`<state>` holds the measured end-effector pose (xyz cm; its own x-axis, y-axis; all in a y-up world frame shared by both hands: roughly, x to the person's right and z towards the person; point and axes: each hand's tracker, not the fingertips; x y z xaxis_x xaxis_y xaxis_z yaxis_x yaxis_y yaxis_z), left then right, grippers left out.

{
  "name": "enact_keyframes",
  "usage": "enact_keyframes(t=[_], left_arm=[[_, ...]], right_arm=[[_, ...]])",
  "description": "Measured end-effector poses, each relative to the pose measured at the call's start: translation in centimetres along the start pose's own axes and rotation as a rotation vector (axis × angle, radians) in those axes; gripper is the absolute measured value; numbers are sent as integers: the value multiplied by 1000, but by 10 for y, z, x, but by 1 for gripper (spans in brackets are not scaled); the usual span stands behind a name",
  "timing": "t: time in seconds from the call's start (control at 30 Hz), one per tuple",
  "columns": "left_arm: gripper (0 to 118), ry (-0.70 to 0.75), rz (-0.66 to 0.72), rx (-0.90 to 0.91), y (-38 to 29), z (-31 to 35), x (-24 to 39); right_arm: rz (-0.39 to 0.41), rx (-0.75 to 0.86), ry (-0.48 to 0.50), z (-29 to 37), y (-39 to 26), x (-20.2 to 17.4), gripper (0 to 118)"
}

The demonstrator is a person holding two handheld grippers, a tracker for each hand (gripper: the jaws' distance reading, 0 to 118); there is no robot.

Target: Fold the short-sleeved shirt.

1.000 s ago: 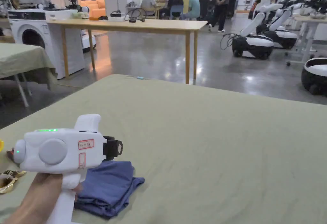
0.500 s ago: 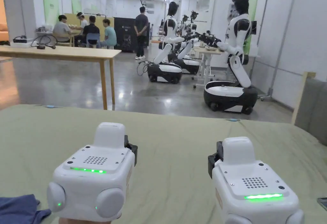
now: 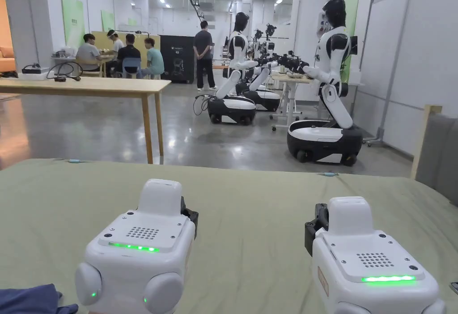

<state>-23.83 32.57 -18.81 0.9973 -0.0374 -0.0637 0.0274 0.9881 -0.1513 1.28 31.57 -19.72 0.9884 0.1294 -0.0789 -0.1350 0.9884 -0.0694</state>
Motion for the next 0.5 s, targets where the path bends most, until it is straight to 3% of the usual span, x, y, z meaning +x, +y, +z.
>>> enact_keyframes(t=[0.07, 0.1, 0.13, 0.17, 0.23, 0.5], left_arm=[[17, 19, -7, 0, -1, -1, 1], [45, 28, -14, 5, -2, -3, 1], [100, 33, -19, -10, -1, -7, -1], [118, 36, -21, -52, -2, -10, -2], [118, 51, -4, -29, 0, -7, -4], [118, 53, 7, 8, 1, 0, -5]], right_arm=[[0, 3, -11, 0, 1, 2, 23], [-8, 4, -15, 0, 3, 4, 45], [-16, -1, -17, -2, 4, 7, 87], [-22, -9, -22, -4, 5, 8, 114], [-46, 27, -28, -4, 5, 11, 118], [-9, 1, -28, -4, 5, 9, 118]])
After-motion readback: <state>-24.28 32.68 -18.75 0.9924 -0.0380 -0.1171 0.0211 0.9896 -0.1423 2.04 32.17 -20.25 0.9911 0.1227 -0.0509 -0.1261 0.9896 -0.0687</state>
